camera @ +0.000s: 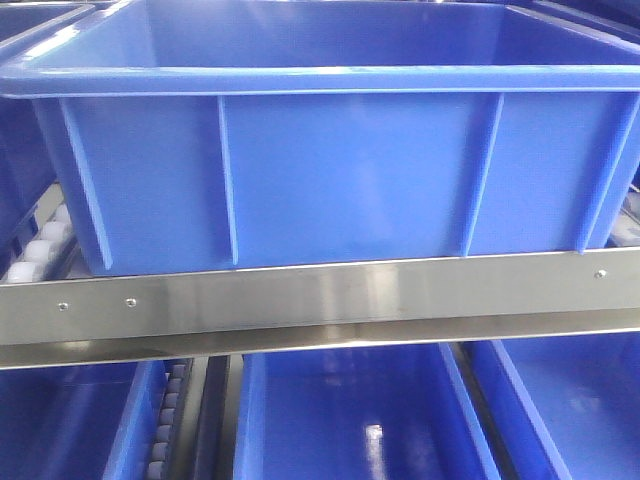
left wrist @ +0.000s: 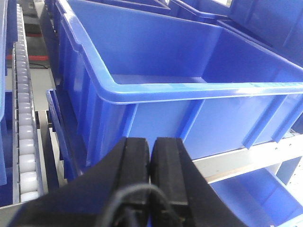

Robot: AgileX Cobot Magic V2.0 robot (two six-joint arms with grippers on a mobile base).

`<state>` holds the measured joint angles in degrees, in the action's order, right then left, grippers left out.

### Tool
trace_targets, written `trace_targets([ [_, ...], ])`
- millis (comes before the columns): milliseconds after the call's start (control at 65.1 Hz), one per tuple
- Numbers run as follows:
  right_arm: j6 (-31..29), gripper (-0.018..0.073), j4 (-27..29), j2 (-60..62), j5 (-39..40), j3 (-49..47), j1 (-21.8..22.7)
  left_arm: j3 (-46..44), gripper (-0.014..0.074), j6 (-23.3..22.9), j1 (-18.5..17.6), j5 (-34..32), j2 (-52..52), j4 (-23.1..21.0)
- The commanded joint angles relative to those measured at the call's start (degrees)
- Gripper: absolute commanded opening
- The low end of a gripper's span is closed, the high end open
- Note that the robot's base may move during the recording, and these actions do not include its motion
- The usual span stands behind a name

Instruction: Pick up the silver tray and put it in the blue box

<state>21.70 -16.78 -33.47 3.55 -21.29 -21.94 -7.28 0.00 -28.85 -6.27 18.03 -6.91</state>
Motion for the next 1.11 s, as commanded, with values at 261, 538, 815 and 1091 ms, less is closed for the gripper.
trace_targets([
  [261,-0.54,0.0049,6.62,11.92,1.39,2.82,5.71,-1.58,-0.0006,0.0,-0.47,-4.68,0.19,0.13],
  [538,-11.11,0.0049,11.44,26.78,0.97,14.85,17.03,-1.58,-0.0006,0.0,-0.47,-4.68,0.19,0.13],
  [815,-20.71,0.0049,16.78,35.34,6.64,21.87,20.06,-1.58,-0.0006,0.0,-0.47,-4.68,0.19,0.13],
  [1091,-20.71,0.0049,16.78,35.26,6.51,21.87,20.06,-1.58,-0.0006,0.0,-0.47,-4.68,0.19,0.13],
])
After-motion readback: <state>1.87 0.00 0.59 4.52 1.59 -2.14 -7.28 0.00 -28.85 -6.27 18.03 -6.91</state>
